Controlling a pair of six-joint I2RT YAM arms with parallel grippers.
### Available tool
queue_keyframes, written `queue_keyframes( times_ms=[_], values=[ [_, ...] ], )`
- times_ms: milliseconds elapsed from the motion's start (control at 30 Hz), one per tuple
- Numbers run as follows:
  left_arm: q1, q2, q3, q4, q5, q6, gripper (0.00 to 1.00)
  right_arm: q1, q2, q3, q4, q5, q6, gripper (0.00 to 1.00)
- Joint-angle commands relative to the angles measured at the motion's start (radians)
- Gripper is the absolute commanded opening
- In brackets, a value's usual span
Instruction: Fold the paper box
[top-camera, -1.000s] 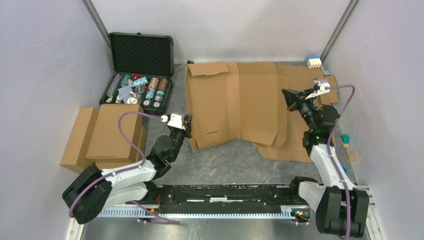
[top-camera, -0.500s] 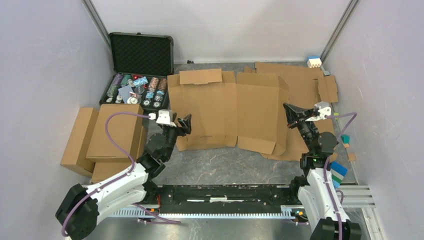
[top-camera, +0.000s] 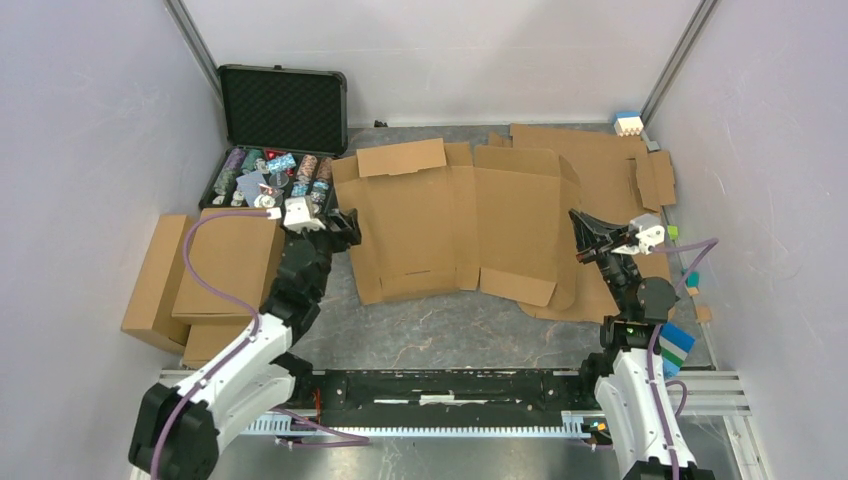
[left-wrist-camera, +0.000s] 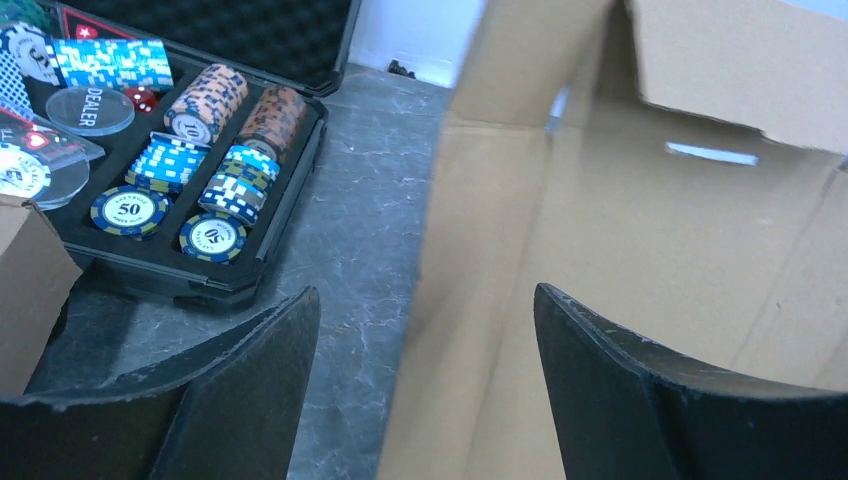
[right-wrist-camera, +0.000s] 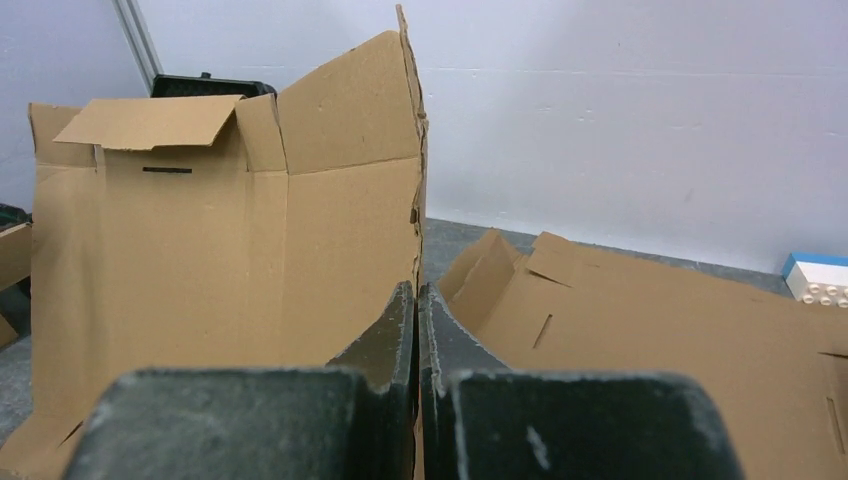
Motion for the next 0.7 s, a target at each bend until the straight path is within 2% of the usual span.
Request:
queue_keyframes(
  times_ms=[0,67,133,233,400,467,567,600,667],
  values=[
    [0.138,0.109,0.041,0.097,0.238,-0.109,0.86,0.003,0.0,0.008,-0.007,0.02,-0.027,0.0],
    [0.18,0.15,0.048,0.154,0.344,-0.124,0.88,0.003,0.01,0.023,-0.05,0.031,-0.04,0.0],
    [0.22,0.186,0.067,0.172,0.388,-0.168,0.89,0.003,0.024,0.048,-0.101,0.038,-0.063,0.0],
    [0.262,0.262,0.101,0.195,0.499,-0.207,0.9,0.003,0.027,0.045,-0.092,0.031,-0.057,0.0],
    [0.294,0.348,0.108,0.309,0.612,-0.227,0.85,0.003,0.028,0.045,-0.085,0.02,-0.05,0.0],
    [0.295,0.365,0.106,0.354,0.658,-0.234,0.78,0.003,0.027,0.046,-0.084,0.018,-0.048,0.0],
    [0.295,0.398,0.138,0.349,0.733,-0.234,0.59,0.003,0.025,0.048,-0.082,0.014,-0.041,0.0],
    [0.295,0.406,0.148,0.343,0.747,-0.236,0.5,0.003,0.025,0.05,-0.082,0.012,-0.038,0.0],
    [0.294,0.404,0.152,0.344,0.774,-0.238,0.26,0.003,0.025,0.056,-0.082,0.009,-0.032,0.0]
  ],
)
